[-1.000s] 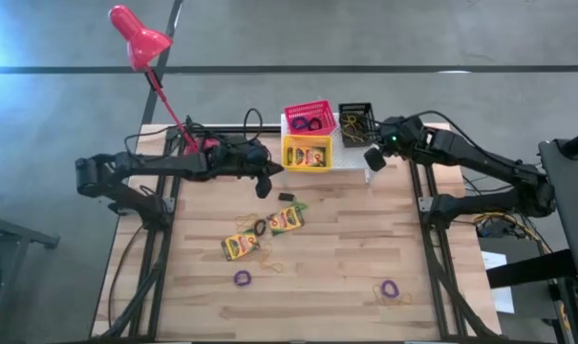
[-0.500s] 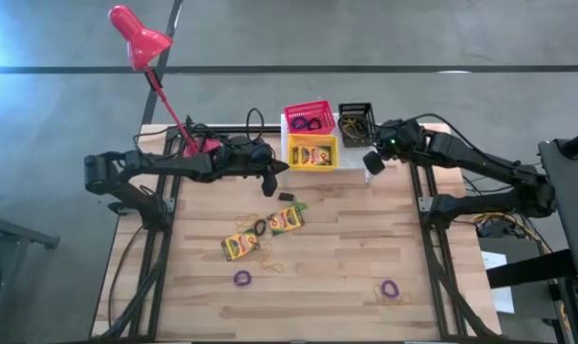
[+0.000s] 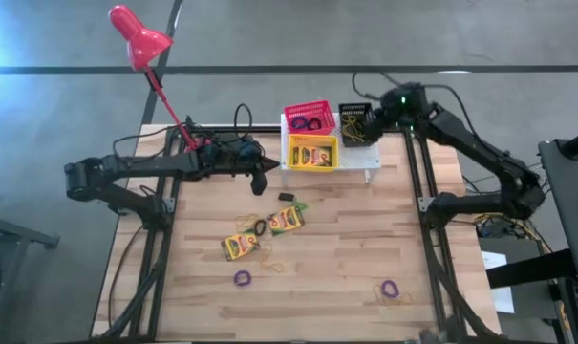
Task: Pick & Place Office Desk Supplies
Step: Adjust the bins on the shelf, then put the crayon box into the yellow bin on the shelf
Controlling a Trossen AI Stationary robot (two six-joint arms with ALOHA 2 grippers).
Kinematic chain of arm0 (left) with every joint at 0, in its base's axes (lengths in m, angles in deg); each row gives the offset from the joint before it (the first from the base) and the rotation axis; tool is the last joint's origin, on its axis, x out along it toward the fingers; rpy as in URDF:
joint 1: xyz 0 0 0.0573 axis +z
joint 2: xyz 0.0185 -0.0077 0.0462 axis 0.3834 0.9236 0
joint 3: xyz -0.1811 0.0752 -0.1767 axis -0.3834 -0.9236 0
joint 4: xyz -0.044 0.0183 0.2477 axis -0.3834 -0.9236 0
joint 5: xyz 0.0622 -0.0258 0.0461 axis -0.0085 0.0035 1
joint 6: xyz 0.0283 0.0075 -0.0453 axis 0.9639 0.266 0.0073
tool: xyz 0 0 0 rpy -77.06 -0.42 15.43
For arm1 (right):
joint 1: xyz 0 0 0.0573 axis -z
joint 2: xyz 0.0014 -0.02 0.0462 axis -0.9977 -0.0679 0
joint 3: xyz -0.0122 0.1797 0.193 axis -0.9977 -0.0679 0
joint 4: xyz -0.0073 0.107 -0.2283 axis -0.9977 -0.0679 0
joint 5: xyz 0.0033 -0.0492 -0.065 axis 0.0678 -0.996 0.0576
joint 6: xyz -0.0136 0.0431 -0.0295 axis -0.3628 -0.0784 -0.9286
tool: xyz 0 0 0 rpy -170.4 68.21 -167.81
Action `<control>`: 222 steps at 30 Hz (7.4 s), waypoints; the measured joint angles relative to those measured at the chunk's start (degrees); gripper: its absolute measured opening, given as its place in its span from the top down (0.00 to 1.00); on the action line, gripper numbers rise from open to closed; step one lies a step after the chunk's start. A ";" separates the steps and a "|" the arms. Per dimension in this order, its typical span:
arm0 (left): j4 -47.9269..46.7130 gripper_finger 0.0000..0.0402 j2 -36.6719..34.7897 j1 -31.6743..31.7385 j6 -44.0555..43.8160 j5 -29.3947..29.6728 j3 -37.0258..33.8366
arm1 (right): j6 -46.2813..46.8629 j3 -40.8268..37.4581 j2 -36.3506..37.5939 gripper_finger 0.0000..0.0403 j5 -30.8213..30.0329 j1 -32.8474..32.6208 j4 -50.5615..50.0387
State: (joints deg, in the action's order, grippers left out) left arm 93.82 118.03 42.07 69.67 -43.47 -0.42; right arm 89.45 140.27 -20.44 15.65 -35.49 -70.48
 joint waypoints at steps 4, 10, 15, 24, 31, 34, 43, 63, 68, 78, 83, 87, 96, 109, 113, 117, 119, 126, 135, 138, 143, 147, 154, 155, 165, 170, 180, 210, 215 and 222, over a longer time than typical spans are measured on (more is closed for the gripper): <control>-3.00 0.99 -2.45 -0.15 0.86 1.75 0.00 | -3.37 3.96 -7.88 0.92 5.99 6.19 1.87; -4.96 0.99 -3.09 -0.33 1.23 3.19 0.00 | -5.29 11.38 -18.00 0.92 15.62 10.98 1.93; -5.96 0.99 -3.09 -0.37 1.23 3.19 -0.02 | -5.43 17.62 -22.90 0.92 23.26 12.26 -5.14; -6.69 0.99 -3.07 -0.49 1.21 3.17 -0.02 | -6.77 21.67 -22.76 0.92 24.10 11.56 -14.89; -6.73 0.99 -3.17 -0.71 1.27 3.17 -0.02 | -6.87 20.75 -17.31 0.92 24.11 10.63 -15.43; -7.90 0.99 -4.87 -1.90 4.00 3.32 -0.04 | -7.05 20.19 -13.21 0.92 23.96 7.86 -15.24; -16.69 0.99 -10.45 -19.18 10.15 22.70 -0.04 | -1.70 4.24 3.28 0.92 10.04 -23.59 -0.10; -18.67 0.99 -8.66 -47.08 -8.94 37.91 -4.91 | 13.62 -16.78 -9.68 0.92 -42.26 -81.51 37.47; -11.49 0.99 -8.66 -46.69 -10.81 38.10 -11.47 | 20.35 -15.76 -17.66 0.92 -41.66 -79.80 41.56; 4.40 0.99 -8.66 -43.28 -10.83 38.01 -22.52 | 35.84 -15.35 -25.30 0.90 -27.24 -70.82 41.46; 4.62 0.99 -8.63 -40.08 -9.80 36.44 -22.26 | 40.59 -15.35 -28.40 0.79 -14.28 -65.03 42.14; 5.05 0.99 -8.62 -37.82 -8.16 32.05 -22.14 | 42.83 -15.35 -30.16 0.66 -10.42 -61.20 42.09; 4.35 0.99 -8.62 -34.07 -3.88 26.68 -22.62 | 43.26 -15.38 -30.39 0.41 -6.03 -57.49 42.23; 6.74 0.99 -5.53 -24.98 6.38 16.61 -22.61 | 51.75 -15.49 -37.46 0.34 -7.99 -55.56 50.87; 10.51 0.99 -0.79 -23.87 8.92 14.89 -22.51 | 53.90 -15.53 -40.47 0.36 -5.77 -54.75 55.24; 15.03 0.99 4.63 -23.48 9.08 11.59 -22.43 | 54.59 -14.85 -41.65 0.39 -4.85 -54.45 55.86; 17.46 0.99 7.49 -23.45 9.19 6.93 -22.36 | 54.68 -14.59 -41.84 0.41 -3.35 -53.96 55.98; 20.83 0.99 16.76 -23.21 9.21 1.18 -20.84 | 54.24 -13.25 -43.01 0.47 1.05 -53.01 55.88; 21.78 0.99 25.02 -23.19 9.71 1.21 -14.92 | 51.47 -12.83 -41.42 0.58 3.99 -53.07 55.85; 20.98 0.99 24.77 -23.19 9.71 1.31 -14.23 | 50.32 -12.80 -40.32 0.64 4.97 -53.12 55.36; 15.15 0.99 19.81 -23.23 8.51 1.35 -14.19 | 47.13 -12.84 -36.68 0.77 6.16 -53.25 50.59; 7.32 0.99 12.97 -23.23 8.29 1.16 -13.94 | 41.27 -12.85 -32.33 0.89 6.53 -53.65 45.45; 12.70 0.95 4.15 -21.94 8.36 2.12 -14.27 | 26.46 -12.82 -25.80 0.92 11.82 -53.75 39.71; 15.64 0.93 4.04 -21.64 8.38 2.06 -14.22 | 24.28 -12.89 -25.47 0.91 12.59 -53.72 38.86; 28.58 0.50 10.51 -19.10 6.05 -2.95 -10.19 | 14.06 -10.11 -26.49 0.90 17.04 -53.32 35.21; 24.24 0.31 17.69 -19.12 3.79 -7.68 -4.19 | 11.36 -8.22 -27.00 0.90 16.50 -53.25 34.11; 6.38 0.39 21.29 -19.17 7.83 -7.90 4.30 | 10.13 -6.67 -27.18 0.89 16.40 -53.23 31.42; 27.53 0.91 16.18 -21.68 1.97 4.15 -0.38 | 26.89 -32.16 -28.23 0.53 -10.69 -61.27 77.93; 40.76 0.91 15.99 -21.62 1.17 4.66 -2.12 | 21.70 -32.93 -28.25 0.53 -11.13 -61.01 88.02; 43.91 0.91 15.50 -21.57 3.60 6.83 -2.16 | 12.90 -29.96 -28.27 0.52 -12.35 -60.96 95.54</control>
State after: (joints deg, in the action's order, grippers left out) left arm 137.73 133.53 20.50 73.27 -36.64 -2.58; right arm 102.35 110.31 -48.71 3.31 -96.45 25.06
